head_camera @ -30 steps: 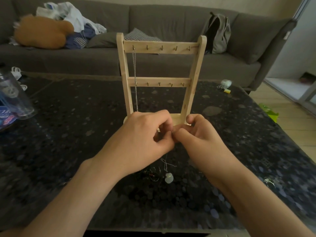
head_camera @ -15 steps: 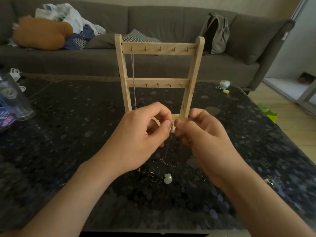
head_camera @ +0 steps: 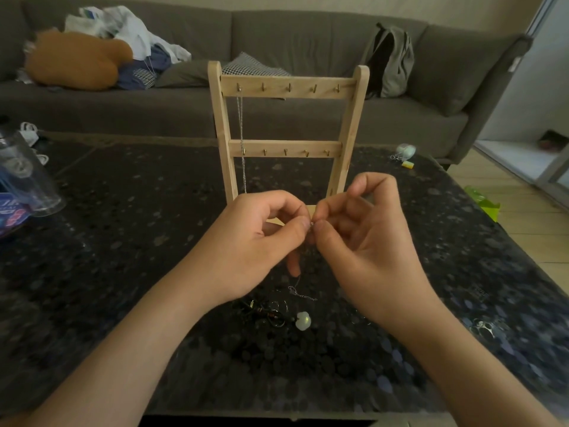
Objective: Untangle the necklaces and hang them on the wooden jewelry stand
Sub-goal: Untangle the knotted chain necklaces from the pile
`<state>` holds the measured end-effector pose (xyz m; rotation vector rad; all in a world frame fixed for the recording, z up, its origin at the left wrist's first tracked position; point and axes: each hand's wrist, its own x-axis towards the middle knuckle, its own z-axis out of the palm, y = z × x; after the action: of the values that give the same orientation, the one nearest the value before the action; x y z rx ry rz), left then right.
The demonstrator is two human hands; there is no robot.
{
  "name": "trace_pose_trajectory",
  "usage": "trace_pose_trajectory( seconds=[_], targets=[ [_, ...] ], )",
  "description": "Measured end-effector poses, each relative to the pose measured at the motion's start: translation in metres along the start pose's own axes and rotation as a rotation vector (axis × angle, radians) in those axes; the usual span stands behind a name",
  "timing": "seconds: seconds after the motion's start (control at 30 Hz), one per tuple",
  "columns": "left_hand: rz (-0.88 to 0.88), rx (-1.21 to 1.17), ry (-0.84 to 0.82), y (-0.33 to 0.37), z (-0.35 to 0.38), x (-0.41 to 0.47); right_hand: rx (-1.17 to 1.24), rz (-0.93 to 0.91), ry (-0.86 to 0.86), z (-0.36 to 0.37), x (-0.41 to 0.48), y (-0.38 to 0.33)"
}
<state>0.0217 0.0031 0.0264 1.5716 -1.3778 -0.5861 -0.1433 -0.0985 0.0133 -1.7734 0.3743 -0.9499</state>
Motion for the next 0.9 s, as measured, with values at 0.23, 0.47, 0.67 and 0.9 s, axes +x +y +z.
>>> trace_pose_trajectory(
  seconds=[0.23,0.47,0.67,0.9],
  targets=[
    [-0.026,-0.059,-0.027,-0.0058,-0.0004,0.0019,-0.06,0.006,-0.073,-0.001,-0.0001,-0.0022],
    [-0.03,-0.122,-0.04,-0.0085,0.0008,0.0053,-0.053,0.023,-0.104,-0.0005,0.0,-0.0032],
    [-0.029,-0.161,-0.061,-0.0074,-0.0017,0.0048,0.006,0.037,-0.168,-0.0011,-0.0003,-0.0042],
    [-0.026,-0.143,-0.041,-0.0038,-0.0042,0.004,0.141,0.152,-0.144,-0.0027,0.0037,-0.0031]
  ],
)
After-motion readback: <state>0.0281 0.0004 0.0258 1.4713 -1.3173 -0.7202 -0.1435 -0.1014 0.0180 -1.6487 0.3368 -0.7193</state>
